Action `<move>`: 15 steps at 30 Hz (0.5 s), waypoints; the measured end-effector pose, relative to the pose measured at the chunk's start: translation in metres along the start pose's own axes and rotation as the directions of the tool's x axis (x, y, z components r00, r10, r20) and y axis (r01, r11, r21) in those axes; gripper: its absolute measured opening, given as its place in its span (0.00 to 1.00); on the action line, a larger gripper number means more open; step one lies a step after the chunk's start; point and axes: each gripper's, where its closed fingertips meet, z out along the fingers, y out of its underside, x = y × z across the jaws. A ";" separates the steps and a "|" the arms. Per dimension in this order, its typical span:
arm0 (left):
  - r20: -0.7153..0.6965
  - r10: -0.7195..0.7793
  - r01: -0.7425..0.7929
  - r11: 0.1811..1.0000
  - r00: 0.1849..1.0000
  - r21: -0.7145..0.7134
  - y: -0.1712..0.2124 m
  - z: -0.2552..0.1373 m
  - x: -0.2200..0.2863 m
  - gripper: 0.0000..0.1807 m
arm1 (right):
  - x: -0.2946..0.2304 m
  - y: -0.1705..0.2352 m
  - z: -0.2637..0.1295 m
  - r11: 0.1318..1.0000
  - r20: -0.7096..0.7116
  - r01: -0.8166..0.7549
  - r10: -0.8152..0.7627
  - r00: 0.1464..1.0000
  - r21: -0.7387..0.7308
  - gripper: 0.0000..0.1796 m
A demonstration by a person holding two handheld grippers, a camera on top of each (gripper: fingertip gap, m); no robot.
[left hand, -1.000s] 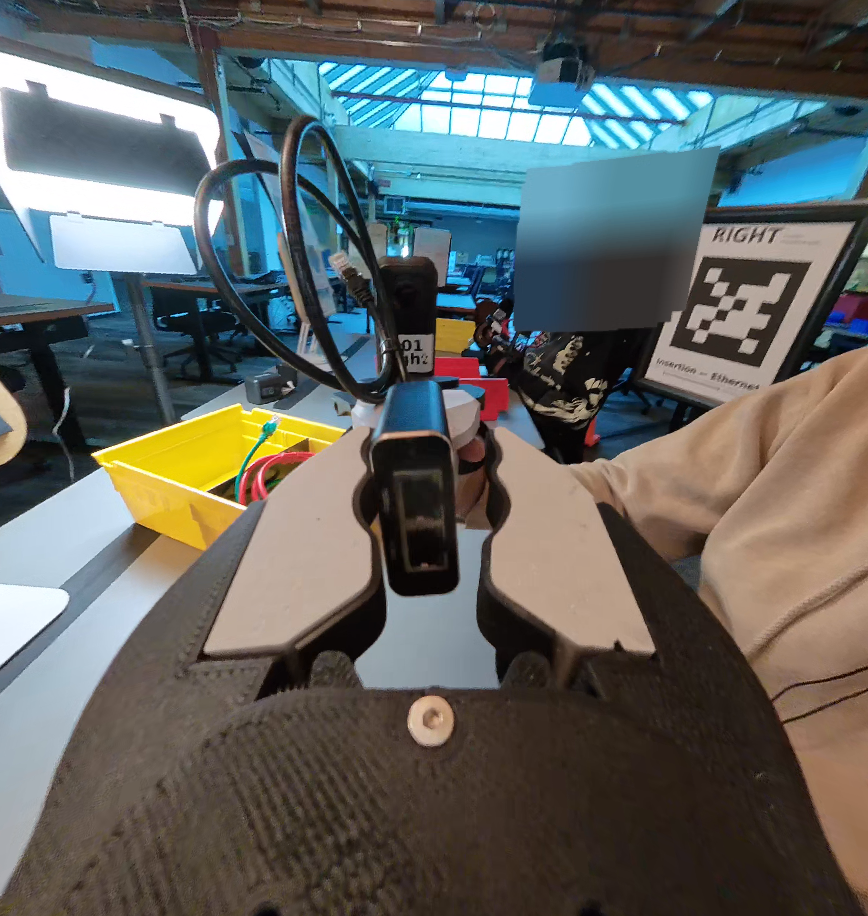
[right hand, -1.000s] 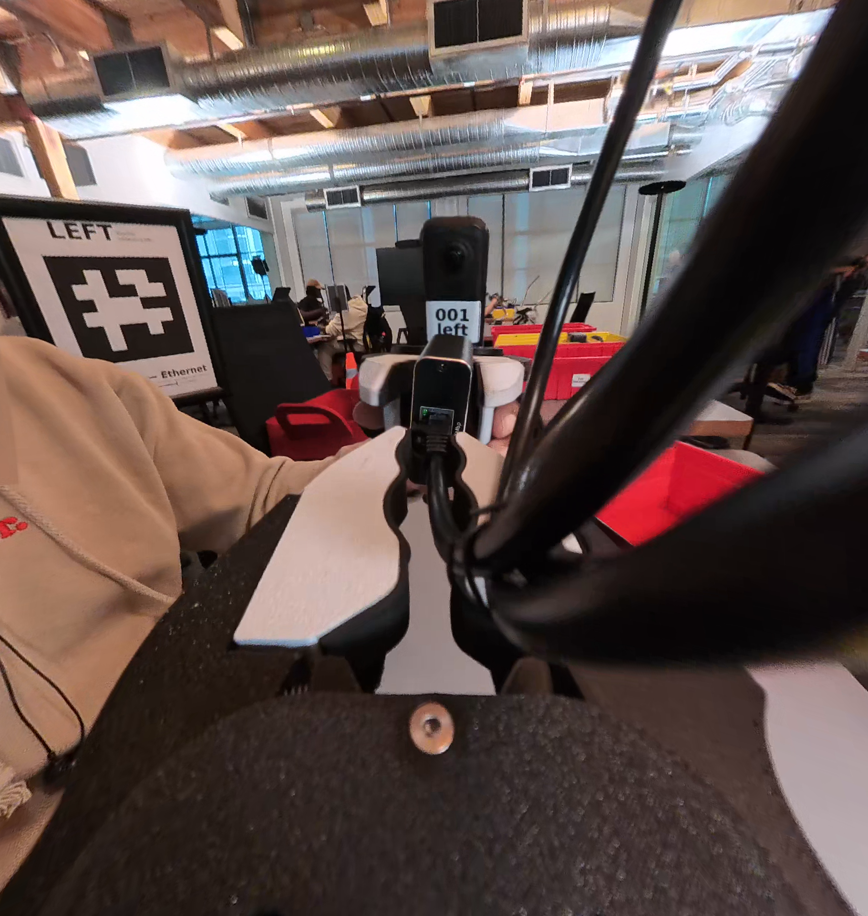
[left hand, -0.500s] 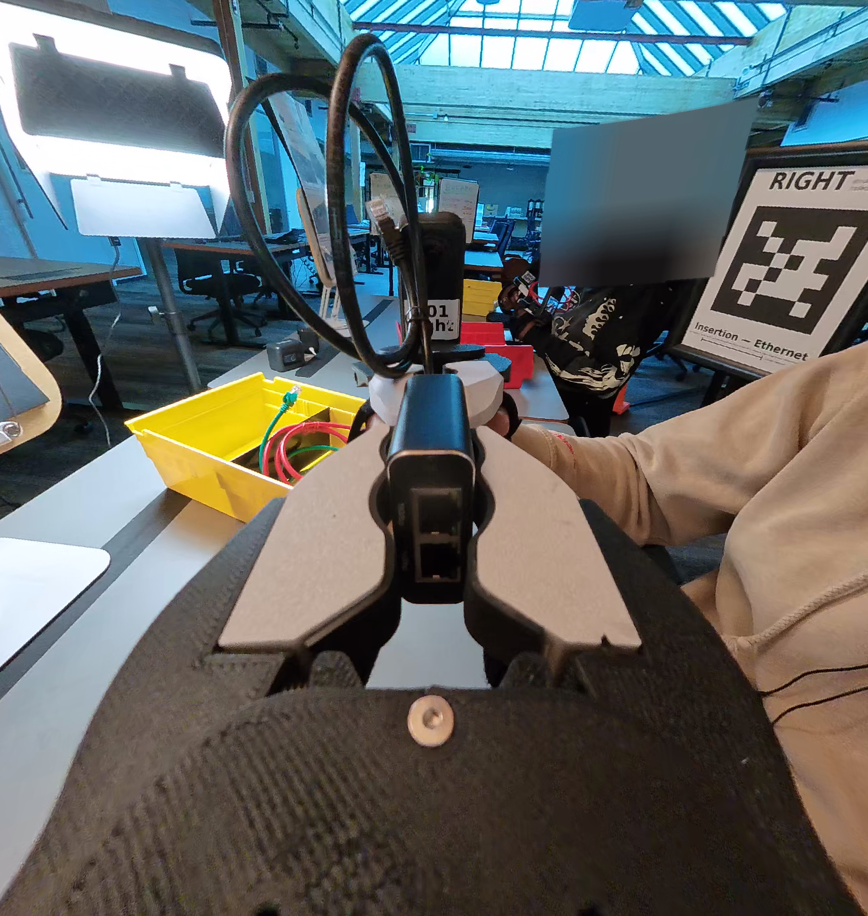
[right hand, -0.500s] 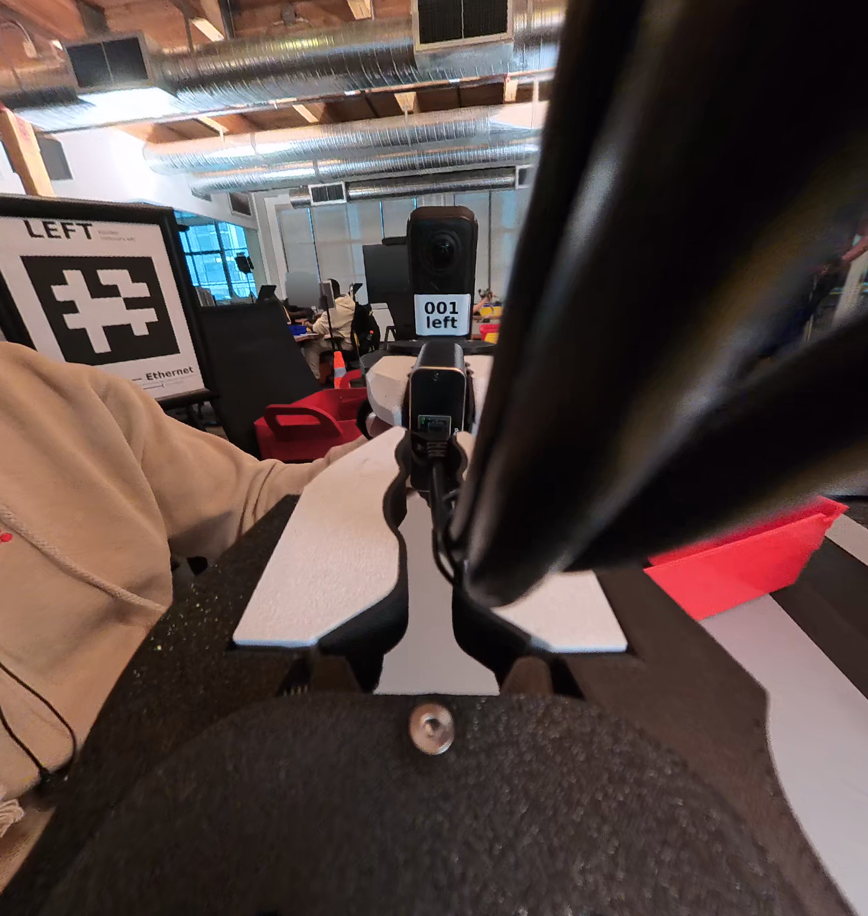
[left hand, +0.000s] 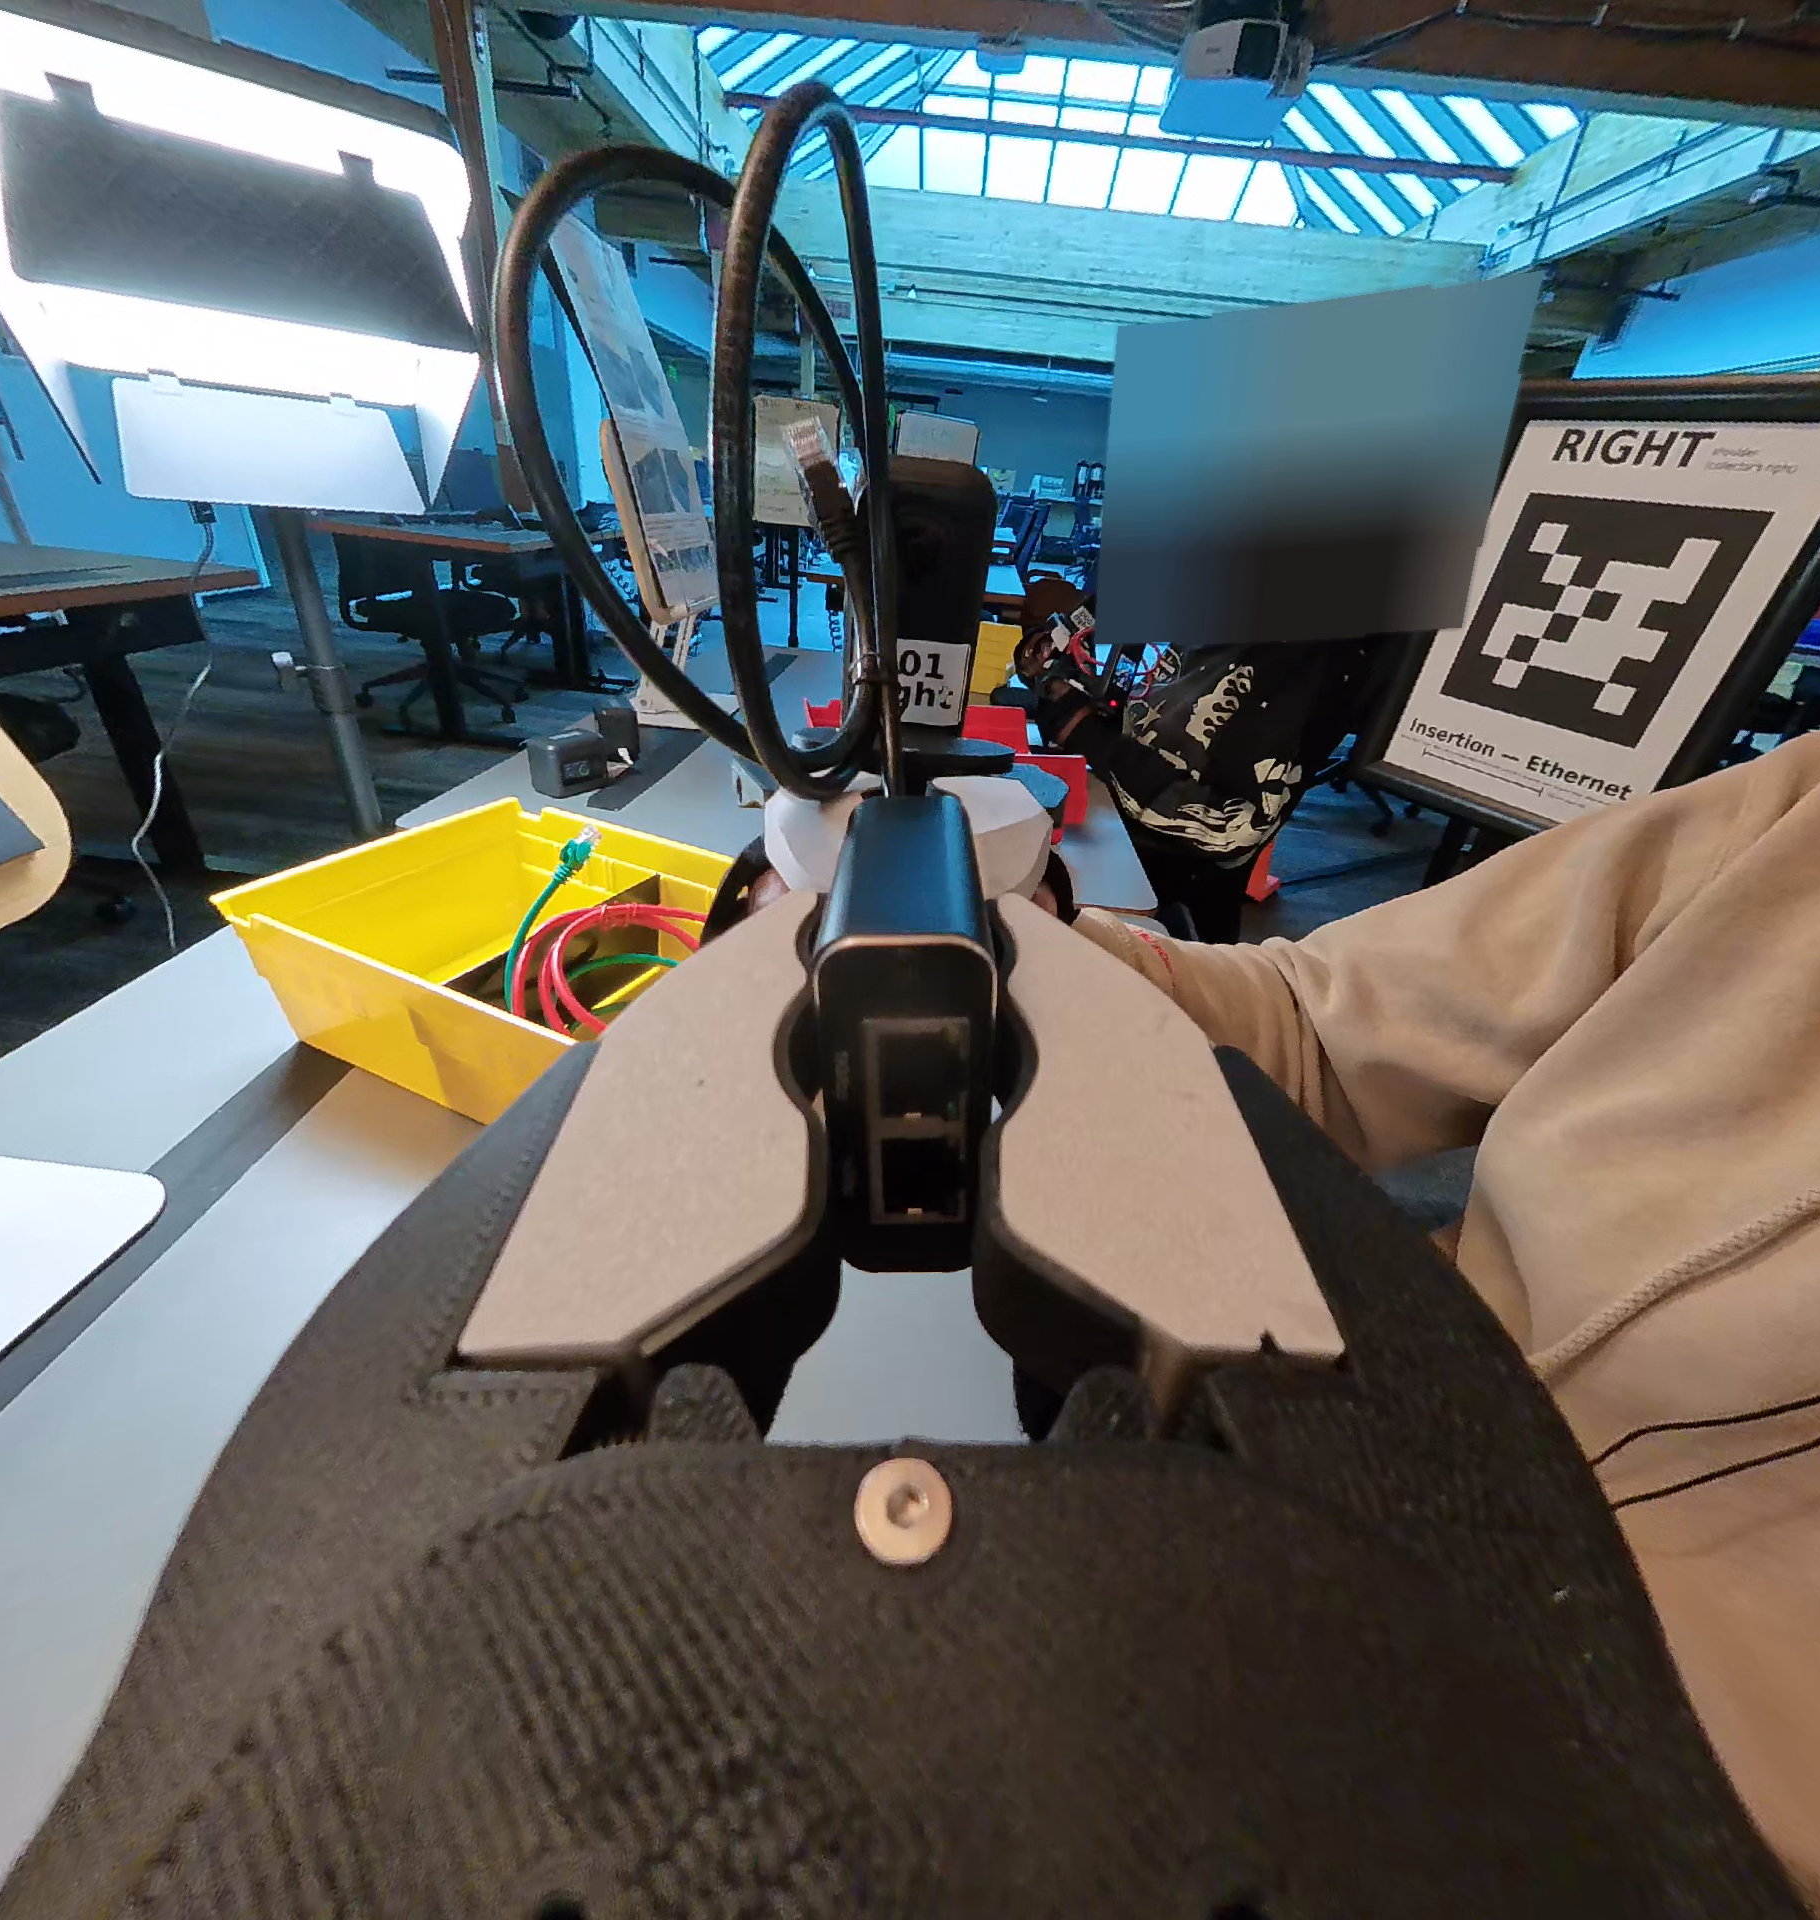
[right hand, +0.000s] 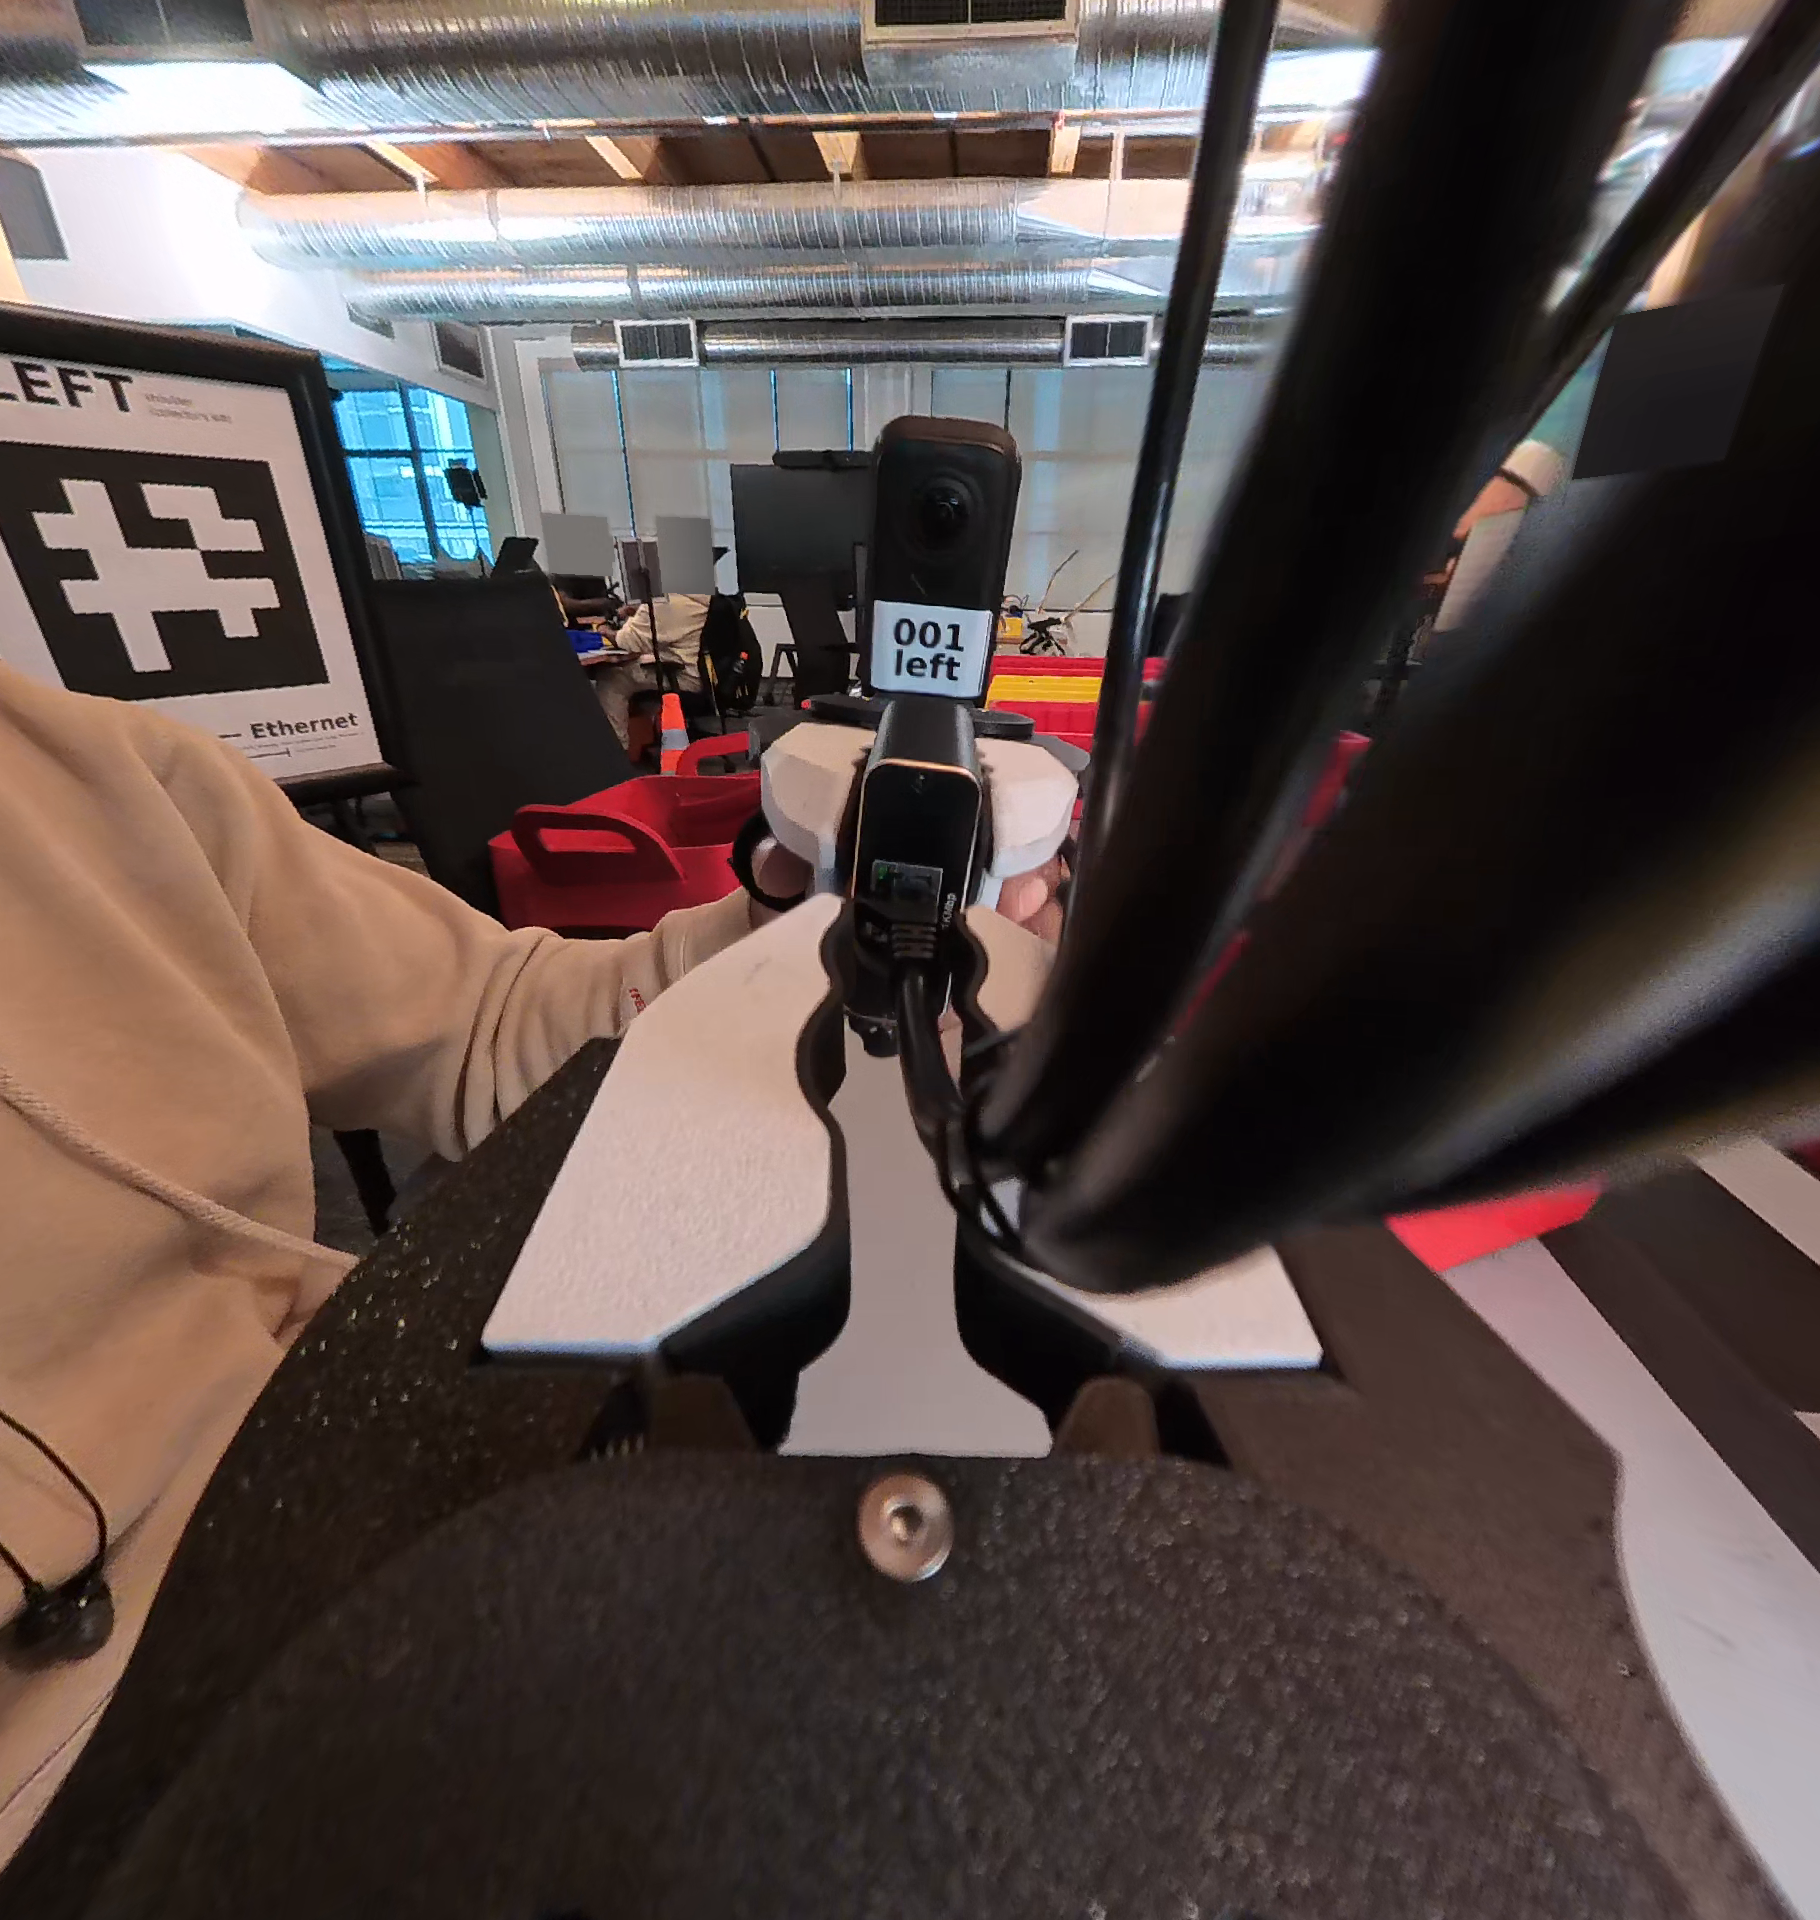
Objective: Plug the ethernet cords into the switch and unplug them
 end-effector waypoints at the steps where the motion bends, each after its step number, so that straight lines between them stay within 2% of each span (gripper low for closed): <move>1: -0.003 0.000 0.000 1.000 1.000 0.004 -0.001 0.000 0.000 0.15 | 0.000 0.001 0.000 1.000 0.001 0.002 -0.002 1.000 -0.006 0.10; 10: -0.007 -0.007 0.007 1.000 1.000 0.000 0.001 -0.001 -0.001 0.15 | -0.001 0.002 0.001 1.000 0.004 -0.006 0.006 1.000 -0.009 0.08; 15: 0.063 0.063 -0.059 0.997 0.996 -0.059 0.007 -0.003 -0.009 0.16 | 0.005 0.004 0.004 0.999 -0.061 0.040 -0.042 0.997 -0.033 0.08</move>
